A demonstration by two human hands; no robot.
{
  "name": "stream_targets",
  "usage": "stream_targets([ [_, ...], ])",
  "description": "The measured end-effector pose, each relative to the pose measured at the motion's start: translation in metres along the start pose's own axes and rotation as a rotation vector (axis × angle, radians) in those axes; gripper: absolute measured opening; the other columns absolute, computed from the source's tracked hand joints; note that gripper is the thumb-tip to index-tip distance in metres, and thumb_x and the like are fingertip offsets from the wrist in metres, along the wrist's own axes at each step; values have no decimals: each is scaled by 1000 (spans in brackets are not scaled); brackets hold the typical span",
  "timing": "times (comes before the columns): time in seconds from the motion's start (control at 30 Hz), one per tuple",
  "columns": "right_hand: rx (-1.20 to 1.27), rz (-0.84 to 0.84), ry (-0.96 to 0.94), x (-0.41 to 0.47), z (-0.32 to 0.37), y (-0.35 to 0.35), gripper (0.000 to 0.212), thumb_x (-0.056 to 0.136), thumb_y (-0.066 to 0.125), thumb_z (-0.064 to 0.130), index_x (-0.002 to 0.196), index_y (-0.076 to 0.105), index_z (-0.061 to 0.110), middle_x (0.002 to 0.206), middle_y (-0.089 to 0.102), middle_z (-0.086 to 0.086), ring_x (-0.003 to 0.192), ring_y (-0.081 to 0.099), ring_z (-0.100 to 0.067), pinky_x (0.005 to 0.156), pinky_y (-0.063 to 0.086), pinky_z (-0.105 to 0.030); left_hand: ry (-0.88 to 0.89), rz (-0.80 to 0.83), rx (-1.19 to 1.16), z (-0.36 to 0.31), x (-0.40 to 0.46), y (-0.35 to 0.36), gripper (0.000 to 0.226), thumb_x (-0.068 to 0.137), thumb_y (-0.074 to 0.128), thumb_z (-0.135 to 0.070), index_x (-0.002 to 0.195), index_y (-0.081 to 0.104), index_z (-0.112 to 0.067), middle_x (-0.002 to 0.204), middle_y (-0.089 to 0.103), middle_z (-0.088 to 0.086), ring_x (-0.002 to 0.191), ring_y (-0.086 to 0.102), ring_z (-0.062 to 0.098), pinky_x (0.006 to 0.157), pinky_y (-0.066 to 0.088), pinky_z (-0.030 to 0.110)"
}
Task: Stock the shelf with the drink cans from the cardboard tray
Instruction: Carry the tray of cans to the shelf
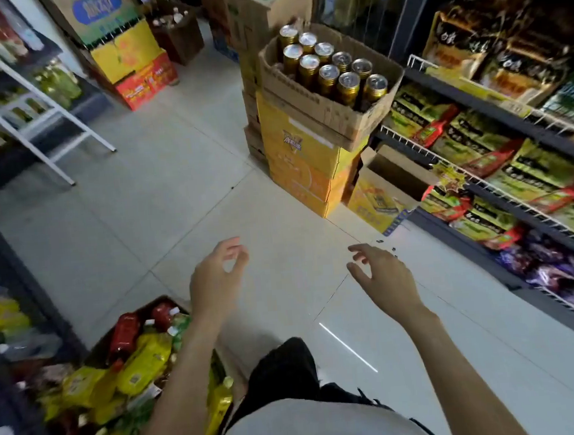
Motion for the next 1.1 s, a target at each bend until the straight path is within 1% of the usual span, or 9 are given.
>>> stream_targets([
  [0.1,18,-55,20,37,-14,-13,31,94,50,33,122,55,22,108,66,4,102,60,-18,82,47,-34,67,35,68,-23,31,21,26,91,56,-33,115,61,-25,103,66,-13,94,57,5,79,42,26],
  [0.17,17,-61,37,65,-19,-22,30,94,51,32,121,56,22,107,66,5,101,60,-17,80,46,-33,101,45,80,-42,56,35,26,90,57,-33,114,61,-24,102,67,-13,92,57,5,75,40,25],
  [0.23,34,-68,33,97,-21,-31,30,94,51,31,121,57,20,106,66,4,100,60,-17,80,46,-33,134,9,78,-59,87,45,24,90,58,-32,113,62,-24,102,69,-12,95,60,8,77,42,27],
  [0.33,46,-107,29,151,-19,-50,29,93,52,28,120,57,19,103,67,3,96,62,-16,78,50,-34,114,-36,64,-76,146,59,22,89,57,-32,110,63,-28,102,70,-10,97,62,10,76,39,25],
  [0.47,60,-154,67,216,-14,-72,26,93,52,23,117,59,17,100,69,2,94,63,-18,78,53,-39,116,65,126,-96,228,87,21,88,52,-37,106,63,-32,104,70,-8,100,63,13,80,44,27],
  [0.63,-9,-178,47,296,-6,-103,25,92,54,21,114,61,14,101,68,-3,92,63,-22,76,52,-36,115,142,192,-118,318,114,34,90,47,-45,115,60,-28,111,68,-6,101,62,17,85,49,33],
  [0.8,-72,-216,-4,372,-16,-145,29,92,53,25,119,58,17,109,68,-6,97,64,-25,78,54,-39,116,138,254,-149,381,137,42,92,42,-48,124,54,-24,117,66,-7,104,61,16,80,43,30],
  [0.93,-131,-250,-66,430,-32,-168,30,91,54,24,119,57,14,106,66,-10,93,63,-28,71,53,-37,41,118,225,-164,418,163,45,93,42,-50,128,52,-23,121,64,-6,109,59,17,87,45,36],
  [1.1,-84,-218,-126,510,-65,-187,29,92,52,24,119,58,14,116,63,-9,104,60,-27,83,52,-40,-155,67,133,-163,448,197,48,92,45,-48,129,49,-18,125,61,-1,112,57,22,93,43,39],
])
Point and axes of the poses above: each hand's wrist, its own x-axis towards the middle knuckle, its own y-axis out of the palm, z = x × y, the point moved 8 cm from there along x, towards the middle knuckle
